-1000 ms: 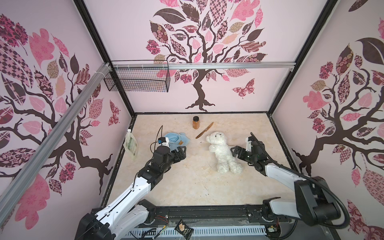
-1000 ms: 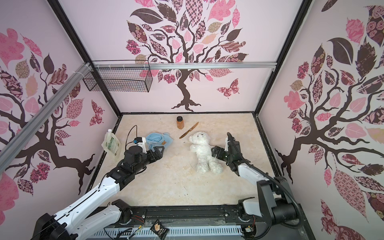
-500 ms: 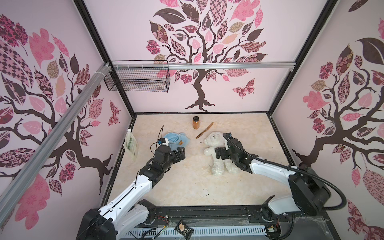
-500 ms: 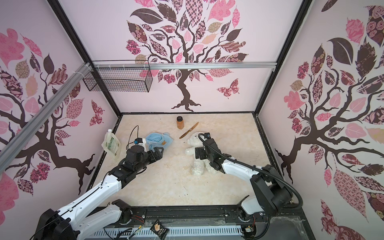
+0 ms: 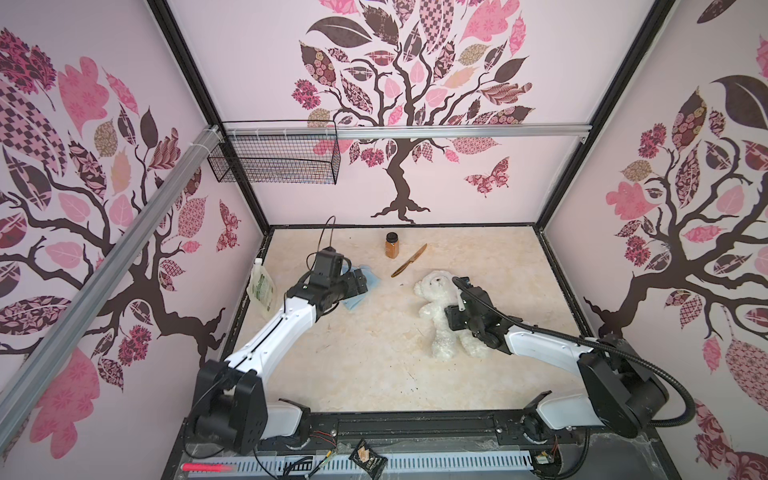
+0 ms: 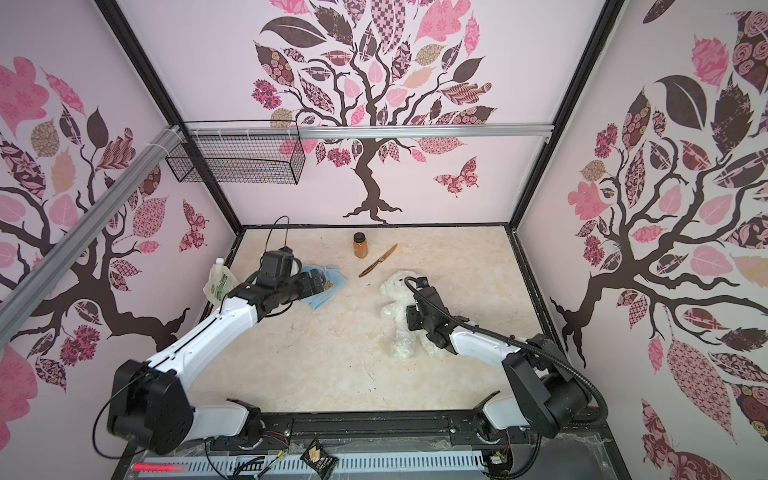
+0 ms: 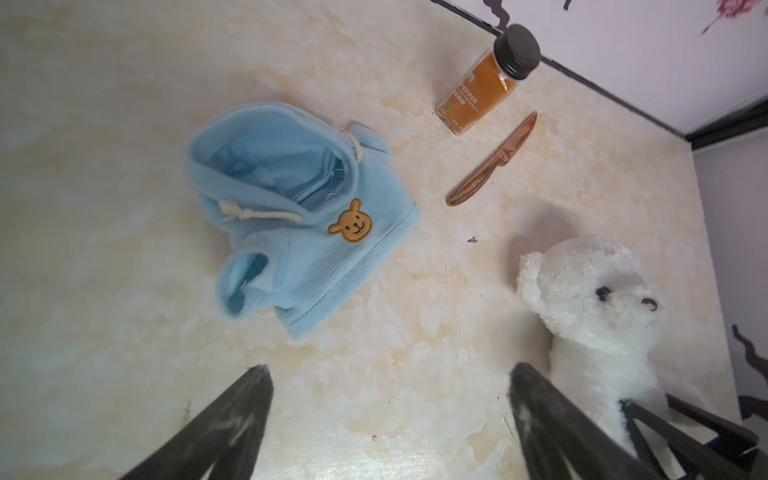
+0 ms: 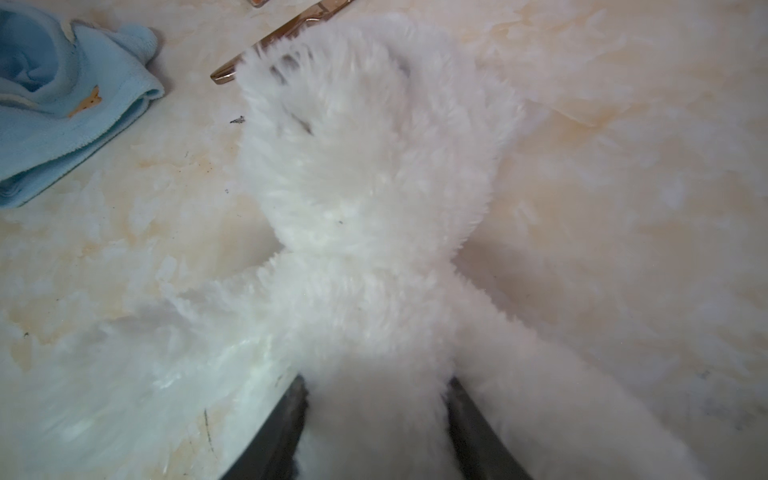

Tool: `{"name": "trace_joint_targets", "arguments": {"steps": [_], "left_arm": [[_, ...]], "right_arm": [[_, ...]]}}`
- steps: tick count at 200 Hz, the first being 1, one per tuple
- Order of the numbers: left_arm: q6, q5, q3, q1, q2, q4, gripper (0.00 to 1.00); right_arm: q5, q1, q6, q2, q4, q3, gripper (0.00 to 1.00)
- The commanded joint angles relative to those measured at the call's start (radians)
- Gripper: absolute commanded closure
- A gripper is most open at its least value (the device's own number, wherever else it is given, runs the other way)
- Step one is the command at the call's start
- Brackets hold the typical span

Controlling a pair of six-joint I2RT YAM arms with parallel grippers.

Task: Dress the teddy bear
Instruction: 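Grasp the blue hoodie hem with the left gripper and lift it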

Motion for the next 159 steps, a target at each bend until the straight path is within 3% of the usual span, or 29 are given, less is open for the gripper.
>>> {"name": "trace_joint_targets", "arguments": {"steps": [1,21,46,82,109,159], "left_arm": [[0.273,-0.057,0.155,-0.048,0.146,-0.283,0.11],[0.368,-0.288,0.25,-0.124,0.274,-0.372,0.14],[0.407,-0.306,0.292,-0.137,0.389,-0.362,0.2],[0.458,-0.439,0.427,-0.152,0.554,-0.382,0.26],[0.483,-0.487,0.5,-0.152,0.65,-0.385,0.37],[0.485,-0.488,0.56,-0.153,0.726,-0.381,0.65]], "right_arm": [[-0.059,-0.058,0.025,-0.078,-0.055,-0.038,0.44],[-0.076,-0.058,0.037,-0.151,-0.037,-0.037,0.28],[-0.112,-0.058,0.047,-0.217,-0.012,-0.056,0.13],[-0.141,-0.058,0.064,-0.271,0.024,-0.102,0.1],[-0.147,-0.057,0.07,-0.289,0.041,-0.117,0.09],[-0.161,-0.058,0.078,-0.288,0.028,-0.11,0.09]]}}
